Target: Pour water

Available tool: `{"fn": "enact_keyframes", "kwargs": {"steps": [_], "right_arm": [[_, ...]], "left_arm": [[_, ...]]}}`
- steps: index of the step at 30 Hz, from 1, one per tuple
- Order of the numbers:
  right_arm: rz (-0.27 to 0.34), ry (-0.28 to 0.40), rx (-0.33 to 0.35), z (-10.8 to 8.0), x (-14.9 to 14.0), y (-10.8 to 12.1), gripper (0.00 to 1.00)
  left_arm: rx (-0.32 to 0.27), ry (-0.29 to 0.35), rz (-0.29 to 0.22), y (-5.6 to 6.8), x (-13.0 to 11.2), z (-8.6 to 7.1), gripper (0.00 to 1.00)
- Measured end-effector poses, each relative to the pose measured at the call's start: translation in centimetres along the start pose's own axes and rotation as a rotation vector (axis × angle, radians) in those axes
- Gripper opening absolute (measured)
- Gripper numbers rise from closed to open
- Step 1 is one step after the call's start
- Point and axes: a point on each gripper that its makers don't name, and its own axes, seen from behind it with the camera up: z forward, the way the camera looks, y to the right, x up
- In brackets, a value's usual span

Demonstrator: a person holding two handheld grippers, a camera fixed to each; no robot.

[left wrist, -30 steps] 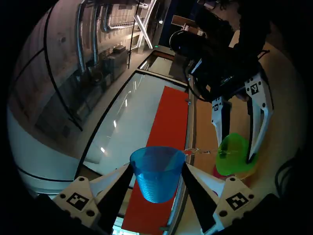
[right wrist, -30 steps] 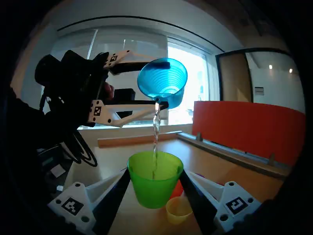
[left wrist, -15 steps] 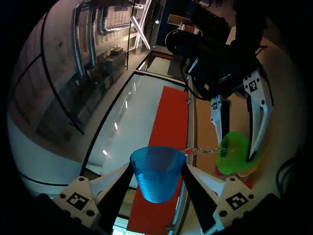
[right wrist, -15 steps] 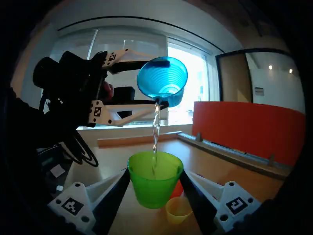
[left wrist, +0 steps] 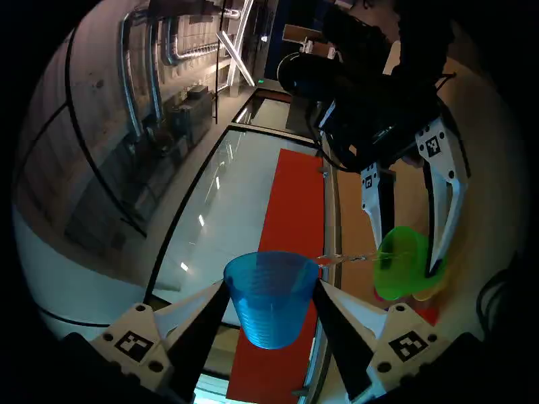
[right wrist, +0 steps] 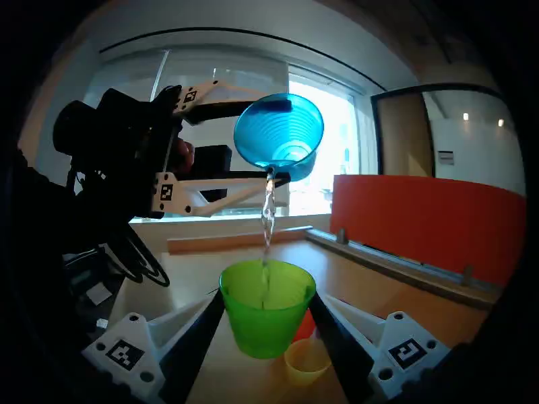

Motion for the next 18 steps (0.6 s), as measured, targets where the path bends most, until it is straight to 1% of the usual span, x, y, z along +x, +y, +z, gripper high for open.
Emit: {"fn": "enact_keyframes", "kwargs": {"steps": [12,18], "right_arm": [[-0.006,-0.005,-0.002,-0.02,-0.14,0.01,0.90],[-0.009,-0.008,-0.004,-0.05,-0.11,-0.04,0.90]], "left_arm": [[0.007,-0.001,0.041,-0.04,0.20,-0.15,0.85],[0.009,-0.001,0.051,0.01,0.17,-0.15,0.85]]}}
